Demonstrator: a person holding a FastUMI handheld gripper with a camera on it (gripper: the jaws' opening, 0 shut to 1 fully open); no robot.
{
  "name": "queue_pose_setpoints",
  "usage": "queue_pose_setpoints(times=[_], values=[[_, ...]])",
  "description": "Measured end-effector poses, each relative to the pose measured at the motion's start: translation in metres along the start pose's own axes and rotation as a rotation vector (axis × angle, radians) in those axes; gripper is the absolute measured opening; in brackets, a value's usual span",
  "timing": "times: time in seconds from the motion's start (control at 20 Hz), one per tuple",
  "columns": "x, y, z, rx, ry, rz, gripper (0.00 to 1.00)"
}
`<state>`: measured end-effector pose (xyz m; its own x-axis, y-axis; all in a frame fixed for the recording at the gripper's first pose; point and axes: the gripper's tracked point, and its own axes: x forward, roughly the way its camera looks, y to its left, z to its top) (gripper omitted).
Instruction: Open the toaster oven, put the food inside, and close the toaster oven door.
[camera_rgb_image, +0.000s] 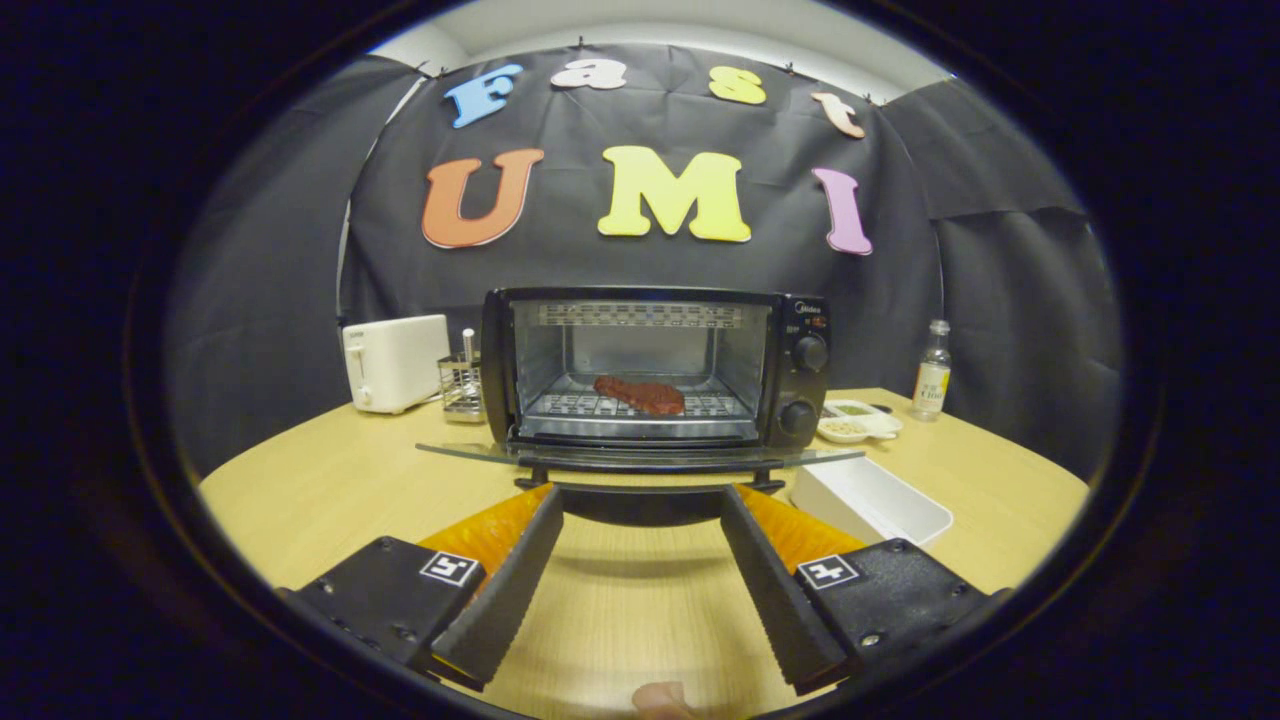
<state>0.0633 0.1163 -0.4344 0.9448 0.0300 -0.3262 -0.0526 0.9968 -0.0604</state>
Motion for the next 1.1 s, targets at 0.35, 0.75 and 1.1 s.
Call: queue_pose_setpoints(times=[0.35,0.75,1.1], values=[[0.001,0.001,0.009,-0.022,-0.018,-0.003,1.0],[0.023,0.0,0.039,-0.076,-0.012,-0.007,1.0],[0.043,-0.012,0.071,-0.062,0.023,0.007,1.0]])
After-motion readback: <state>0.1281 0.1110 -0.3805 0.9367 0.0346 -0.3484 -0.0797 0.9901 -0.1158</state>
